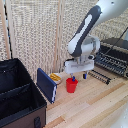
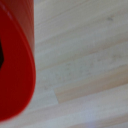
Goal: Kindly spot and seek the red cup placed ahead of you. Cautiously adjust your gripper towards the red cup, gripping it gently. Find the after-storage area of the caddy. Relocate the red cup in your grip over the rear portion and softly release it into the compartment.
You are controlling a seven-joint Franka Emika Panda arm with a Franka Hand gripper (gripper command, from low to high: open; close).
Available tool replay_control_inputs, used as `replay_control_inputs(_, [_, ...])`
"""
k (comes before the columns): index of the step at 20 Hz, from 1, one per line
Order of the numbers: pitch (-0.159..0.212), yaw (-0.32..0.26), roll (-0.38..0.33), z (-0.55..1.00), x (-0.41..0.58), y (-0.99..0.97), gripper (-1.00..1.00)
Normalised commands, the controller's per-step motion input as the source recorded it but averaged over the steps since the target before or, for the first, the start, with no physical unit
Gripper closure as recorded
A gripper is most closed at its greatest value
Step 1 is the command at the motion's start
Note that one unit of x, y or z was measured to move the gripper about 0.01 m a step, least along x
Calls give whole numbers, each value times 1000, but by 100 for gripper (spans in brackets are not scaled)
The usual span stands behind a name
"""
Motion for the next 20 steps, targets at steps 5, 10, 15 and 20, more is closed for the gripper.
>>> replay_control_inputs(5, [-133,44,0,-309,0,0,-100])
replay_control_inputs(10, [-15,9,0,-84,0,0,100])
replay_control_inputs(15, [-13,-4,0,-3,-13,0,100])
replay_control_inputs(20, [-159,0,0,65,-44,47,100])
